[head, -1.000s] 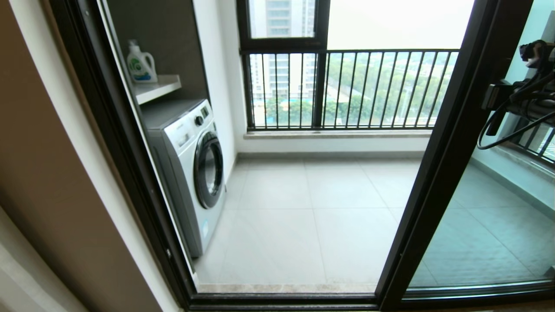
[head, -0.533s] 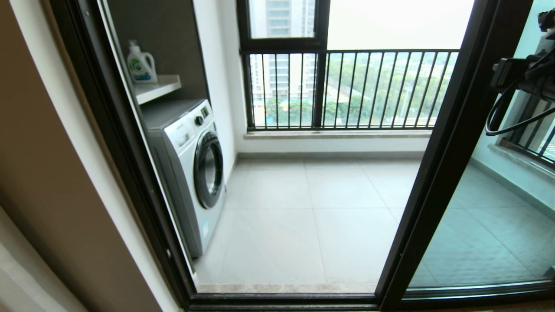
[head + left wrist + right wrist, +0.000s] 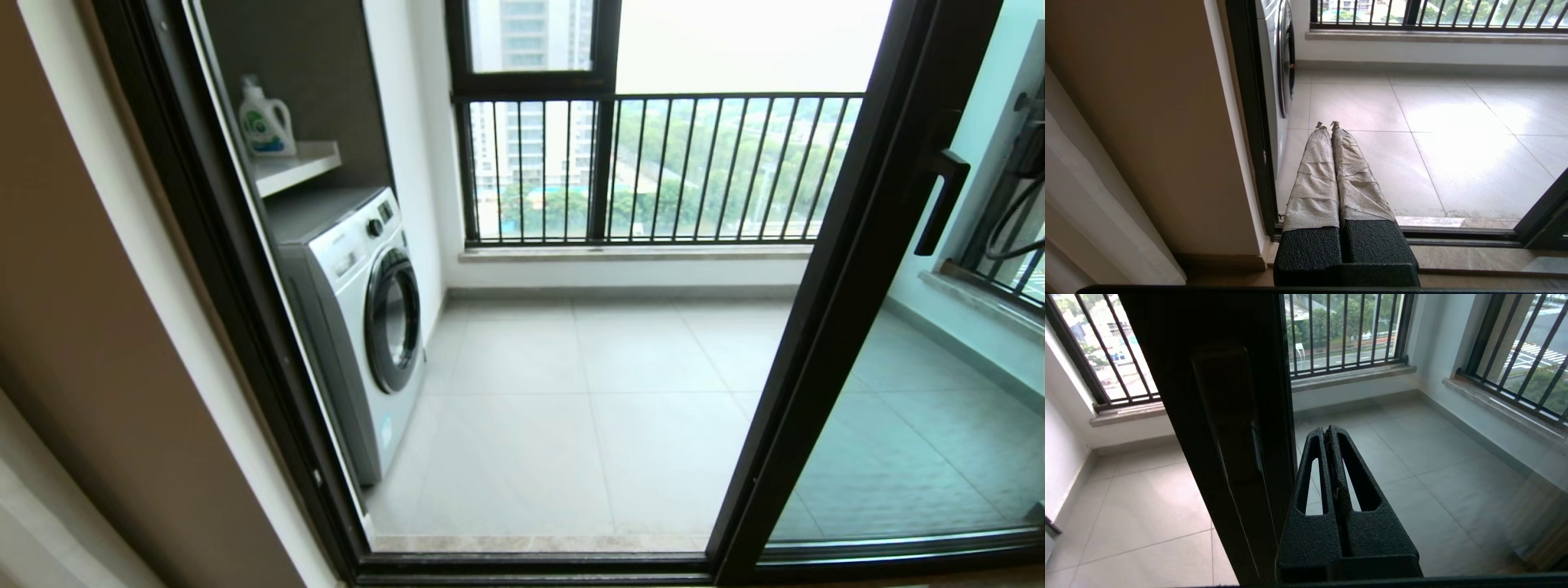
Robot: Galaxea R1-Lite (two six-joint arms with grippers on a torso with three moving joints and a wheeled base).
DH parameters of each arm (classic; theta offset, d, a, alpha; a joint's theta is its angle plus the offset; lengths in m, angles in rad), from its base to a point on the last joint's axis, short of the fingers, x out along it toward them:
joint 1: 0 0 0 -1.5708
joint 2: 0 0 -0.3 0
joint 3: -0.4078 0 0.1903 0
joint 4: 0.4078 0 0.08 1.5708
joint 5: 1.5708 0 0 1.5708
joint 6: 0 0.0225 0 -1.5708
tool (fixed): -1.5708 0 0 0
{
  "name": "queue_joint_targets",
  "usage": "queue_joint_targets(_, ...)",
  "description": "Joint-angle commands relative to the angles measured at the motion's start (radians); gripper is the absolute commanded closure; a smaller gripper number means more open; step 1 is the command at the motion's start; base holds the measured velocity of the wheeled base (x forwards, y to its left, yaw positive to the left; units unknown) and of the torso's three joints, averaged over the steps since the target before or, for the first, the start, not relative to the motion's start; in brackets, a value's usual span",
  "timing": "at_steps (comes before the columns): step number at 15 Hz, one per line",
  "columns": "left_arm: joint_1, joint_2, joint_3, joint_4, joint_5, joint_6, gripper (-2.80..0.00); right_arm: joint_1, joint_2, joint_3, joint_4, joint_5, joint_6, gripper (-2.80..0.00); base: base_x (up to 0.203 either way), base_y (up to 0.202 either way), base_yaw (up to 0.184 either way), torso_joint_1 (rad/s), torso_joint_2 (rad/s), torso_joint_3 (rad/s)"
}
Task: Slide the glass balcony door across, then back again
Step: Close the slid door
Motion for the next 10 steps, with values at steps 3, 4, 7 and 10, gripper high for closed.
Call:
queue_joint_targets(3, 0.000, 0.002, 0.000, -0.001, 0.000, -0.001, 0.00, -0.027, 0.047, 0.026, -0.003, 0.020, -0.002, 0.00, 0.000, 0.000, 0.000, 0.000, 0.00, 0.000)
queue_joint_targets(4, 0.000, 0.002, 0.000, -0.001, 0.000, -0.001, 0.00, -0.027, 0.061, 0.025, -0.004, 0.019, -0.002, 0.00, 0.000, 0.000, 0.000, 0.000, 0.00, 0.000)
queue_joint_targets(7, 0.000, 0.002, 0.000, -0.001, 0.000, -0.001, 0.00, -0.026, 0.111, 0.017, -0.052, 0.019, -0.005, 0.00, 0.000, 0.000, 0.000, 0.000, 0.00, 0.000)
queue_joint_targets(10, 0.000, 0.002, 0.000, -0.001, 0.000, -0.001, 0.00, -0.023, 0.157, -0.012, -0.079, 0.017, -0.006, 0.00, 0.000, 0.000, 0.000, 0.000, 0.00, 0.000)
